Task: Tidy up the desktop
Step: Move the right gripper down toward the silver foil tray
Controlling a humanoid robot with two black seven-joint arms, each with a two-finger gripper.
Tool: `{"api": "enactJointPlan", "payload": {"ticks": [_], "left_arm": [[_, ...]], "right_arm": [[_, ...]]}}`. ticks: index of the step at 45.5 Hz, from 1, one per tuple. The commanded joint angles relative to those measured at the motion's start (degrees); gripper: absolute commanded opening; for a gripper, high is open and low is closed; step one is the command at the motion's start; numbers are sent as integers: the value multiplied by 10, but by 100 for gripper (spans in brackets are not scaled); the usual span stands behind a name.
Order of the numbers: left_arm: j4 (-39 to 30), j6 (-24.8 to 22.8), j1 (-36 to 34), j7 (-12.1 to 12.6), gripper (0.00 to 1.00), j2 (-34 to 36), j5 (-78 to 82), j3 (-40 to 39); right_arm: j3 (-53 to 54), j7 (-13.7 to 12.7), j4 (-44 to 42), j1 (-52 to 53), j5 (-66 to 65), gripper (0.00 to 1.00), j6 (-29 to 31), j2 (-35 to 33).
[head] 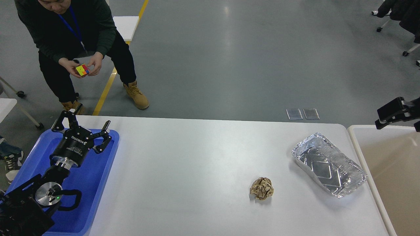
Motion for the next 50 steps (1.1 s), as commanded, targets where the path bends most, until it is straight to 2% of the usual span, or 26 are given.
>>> {"api": "enactJointPlan", "payload": {"ticks": [1, 34, 50], "left_arm": [[0, 0, 0, 0, 99, 0, 0, 1], [0, 0, 0, 0, 99, 0, 1, 0], [0, 0, 0, 0, 99, 0, 1, 0]], "right_arm": [[-2, 0, 4, 3, 0, 100, 0, -2], [27, 1, -5, -35, -5, 100, 0, 38], [26, 1, -5, -58, -6, 100, -28, 34]]}}
